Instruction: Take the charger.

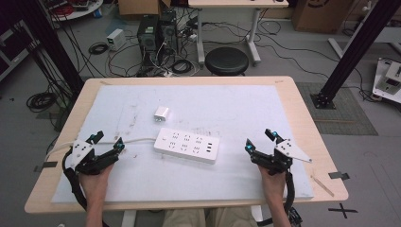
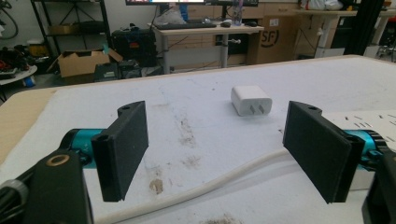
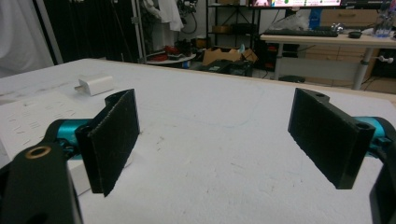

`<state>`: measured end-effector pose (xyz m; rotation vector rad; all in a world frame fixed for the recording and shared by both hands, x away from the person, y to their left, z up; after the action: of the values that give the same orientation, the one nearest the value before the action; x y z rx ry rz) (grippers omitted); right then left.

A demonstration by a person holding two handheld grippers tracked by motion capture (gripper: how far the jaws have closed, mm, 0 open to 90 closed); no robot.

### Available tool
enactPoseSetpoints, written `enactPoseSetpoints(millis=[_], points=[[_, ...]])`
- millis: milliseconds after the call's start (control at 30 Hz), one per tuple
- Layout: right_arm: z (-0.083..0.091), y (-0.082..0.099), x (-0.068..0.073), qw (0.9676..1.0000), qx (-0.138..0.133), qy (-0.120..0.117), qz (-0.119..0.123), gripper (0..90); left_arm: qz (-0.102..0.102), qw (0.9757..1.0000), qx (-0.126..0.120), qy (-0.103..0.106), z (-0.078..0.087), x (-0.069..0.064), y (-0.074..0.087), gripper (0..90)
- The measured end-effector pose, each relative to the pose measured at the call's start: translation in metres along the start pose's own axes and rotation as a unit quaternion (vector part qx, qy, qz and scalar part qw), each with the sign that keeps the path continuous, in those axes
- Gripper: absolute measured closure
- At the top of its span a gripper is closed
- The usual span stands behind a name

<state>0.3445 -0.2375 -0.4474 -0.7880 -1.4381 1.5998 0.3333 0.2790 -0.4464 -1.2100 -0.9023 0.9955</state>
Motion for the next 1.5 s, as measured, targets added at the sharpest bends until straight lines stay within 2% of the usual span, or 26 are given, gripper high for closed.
enactPoseSetpoints(millis=[133,200,300,467,500,533,600,667,733,767,833,867,900,933,1033,1100,1133,1300,1333,1367,1467,1500], points=[[-0.001,0.000,0.000,1.0000,0.001,-0.002,0.003,16.8,-0.001,0.9999,0.015,-0.002,-0.002,-0.006,-0.003,22.1],[-0.001,0.000,0.001,1.0000,0.001,-0.003,0.006,16.8,-0.011,0.9998,0.019,-0.002,-0.004,-0.011,-0.009,22.1],[-0.002,0.000,0.002,1.0000,0.004,-0.002,0.008,16.8,-0.018,0.9996,0.020,0.005,-0.010,-0.019,-0.021,22.1],[-0.002,0.000,0.002,0.9999,0.005,0.002,0.011,16.8,-0.027,0.9990,0.034,0.002,-0.025,-0.027,-0.046,22.3],[-0.002,0.000,0.002,0.9999,0.005,0.002,0.011,16.8,-0.027,0.9990,0.034,0.002,-0.025,-0.027,-0.046,22.3],[-0.002,0.000,0.002,0.9999,0.005,0.003,0.012,16.8,-0.023,0.9988,0.044,0.005,-0.034,-0.031,-0.055,22.3],[-0.002,0.000,0.003,0.9999,0.006,0.004,0.012,16.8,-0.020,0.9976,0.066,-0.006,-0.043,-0.032,-0.060,22.7],[-0.002,0.000,0.003,0.9999,0.008,0.005,0.012,16.8,-0.013,0.9966,0.082,0.003,-0.051,-0.035,-0.064,22.7],[-0.002,0.000,0.003,0.9999,0.007,0.004,0.014,16.8,-0.013,0.9966,0.082,0.003,-0.051,-0.035,-0.064,22.7],[-0.002,0.000,0.003,0.9999,0.007,0.004,0.014,16.8,-0.011,0.9946,0.104,0.004,-0.064,-0.040,-0.069,22.7],[-0.003,0.000,0.003,0.9998,0.008,0.007,0.017,16.9,-0.007,0.9927,0.121,0.006,-0.072,-0.043,-0.071,22.7],[-0.003,0.001,0.004,0.9998,0.010,0.006,0.018,16.8,0.001,0.9908,0.135,0.016,-0.079,-0.045,-0.072,22.7],[-0.003,0.001,0.004,0.9998,0.010,0.006,0.018,16.8,0.001,0.9908,0.135,0.016,-0.079,-0.045,-0.072,22.7],[-0.003,0.001,0.004,0.9997,0.011,0.006,0.019,16.9,0.009,0.9885,0.149,0.024,-0.089,-0.049,-0.072,22.7],[-0.004,0.001,0.005,0.9996,0.011,0.008,0.023,16.8,0.011,0.9837,0.176,0.033,-0.103,-0.053,-0.069,22.7],[-0.003,0.001,0.005,0.9996,0.012,0.010,0.022,16.8,0.011,0.9837,0.176,0.033,-0.103,-0.053,-0.069,22.7],[-0.003,0.001,0.005,0.9996,0.012,0.010,0.022,16.8,0.022,0.9778,0.204,0.039,-0.120,-0.055,-0.068,22.7],[-0.003,0.001,0.005,0.9995,0.012,0.011,0.028,16.9,0.021,0.9747,0.219,0.036,-0.139,-0.059,-0.074,22.7],[-0.003,0.001,0.006,0.9995,0.013,0.011,0.027,16.8,0.020,0.9752,0.217,0.038,-0.142,-0.059,-0.075,22.7],[-0.003,0.001,0.006,0.9995,0.013,0.012,0.027,16.9,0.023,0.9739,0.223,0.038,-0.146,-0.059,-0.075,22.7],[-0.003,0.001,0.006,0.9995,0.013,0.012,0.027,16.8,0.034,0.9667,0.250,0.043,-0.161,-0.061,-0.073,22.7],[-0.003,0.001,0.006,0.9994,0.013,0.013,0.028,16.8,0.034,0.9666,0.250,0.044,-0.166,-0.062,-0.072,22.7]])
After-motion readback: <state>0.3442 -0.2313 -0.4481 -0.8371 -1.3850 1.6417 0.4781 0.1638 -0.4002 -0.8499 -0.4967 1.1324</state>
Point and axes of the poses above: each handheld gripper's, and its own axes: z roughly backward along the jaws, y roughly out of its underside, x roughly to its left, the point moved 5 cm from there along -z, roughly forward along the jaws, and after that the axes turned 2 degrees about -z, right-handed, at the moved point
